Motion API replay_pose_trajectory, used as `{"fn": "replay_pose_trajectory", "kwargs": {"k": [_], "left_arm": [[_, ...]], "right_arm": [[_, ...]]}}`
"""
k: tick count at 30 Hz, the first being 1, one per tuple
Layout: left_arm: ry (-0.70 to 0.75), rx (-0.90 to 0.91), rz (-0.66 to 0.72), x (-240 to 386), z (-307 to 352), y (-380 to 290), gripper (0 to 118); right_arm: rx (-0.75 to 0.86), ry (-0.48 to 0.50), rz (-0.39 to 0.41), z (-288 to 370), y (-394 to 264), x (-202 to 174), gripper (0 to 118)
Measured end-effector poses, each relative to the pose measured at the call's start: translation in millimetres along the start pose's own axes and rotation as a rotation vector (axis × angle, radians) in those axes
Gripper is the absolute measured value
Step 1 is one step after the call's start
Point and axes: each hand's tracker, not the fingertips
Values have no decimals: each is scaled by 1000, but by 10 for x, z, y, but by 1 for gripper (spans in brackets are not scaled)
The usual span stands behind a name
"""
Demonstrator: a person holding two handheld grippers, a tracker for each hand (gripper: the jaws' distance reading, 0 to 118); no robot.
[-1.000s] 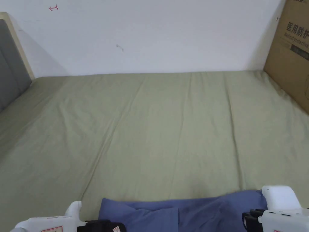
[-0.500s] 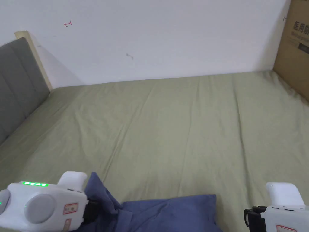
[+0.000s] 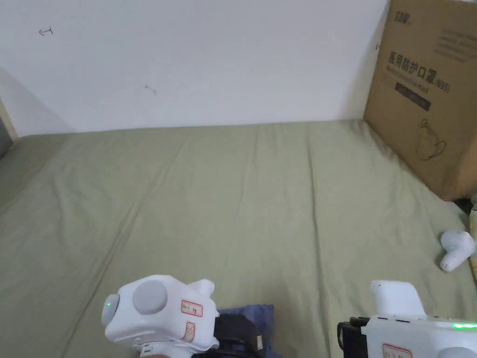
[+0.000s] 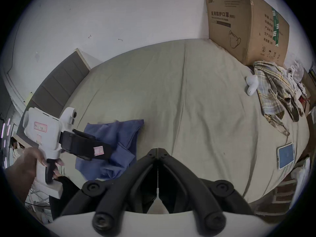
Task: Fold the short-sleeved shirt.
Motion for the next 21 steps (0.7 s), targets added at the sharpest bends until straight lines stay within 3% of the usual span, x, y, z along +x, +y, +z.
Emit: {"fn": "replay_pose_trajectory", "kwargs": {"k": [1, 2, 4, 7, 8, 9, 11, 12, 19, 21], "left_arm": [[-94, 3, 48, -13, 10, -18, 110], [-155, 21, 75, -21, 41, -34, 118], [-206, 89, 56, -16, 178, -63, 118], [-72, 148, -58, 36, 417, -108, 117], [-24, 153, -97, 46, 495, -118, 111], [28, 165, -149, 64, 581, -139, 87], [84, 200, -225, 108, 658, -166, 13], [110, 191, -248, 125, 648, -176, 2], [1, 27, -176, 78, 135, -199, 2], [34, -35, -209, 73, -124, -214, 2]], "right_arm": [[0, 3, 1, -5, -1, -3, 1], [0, 3, 4, -11, -2, -6, 1], [-1, 5, 6, -44, -8, -11, 1], [-8, 15, -3, -101, -16, -1, 1], [-10, 16, -4, -115, -17, -1, 1], [-11, 17, -6, -129, -18, 1, 1], [-11, 18, -10, -139, -23, 9, 1], [-11, 18, -11, -145, -26, 13, 1], [-21, 6, -22, -156, -45, 89, 1], [-21, 2, -26, -146, -50, 114, 1]]}}
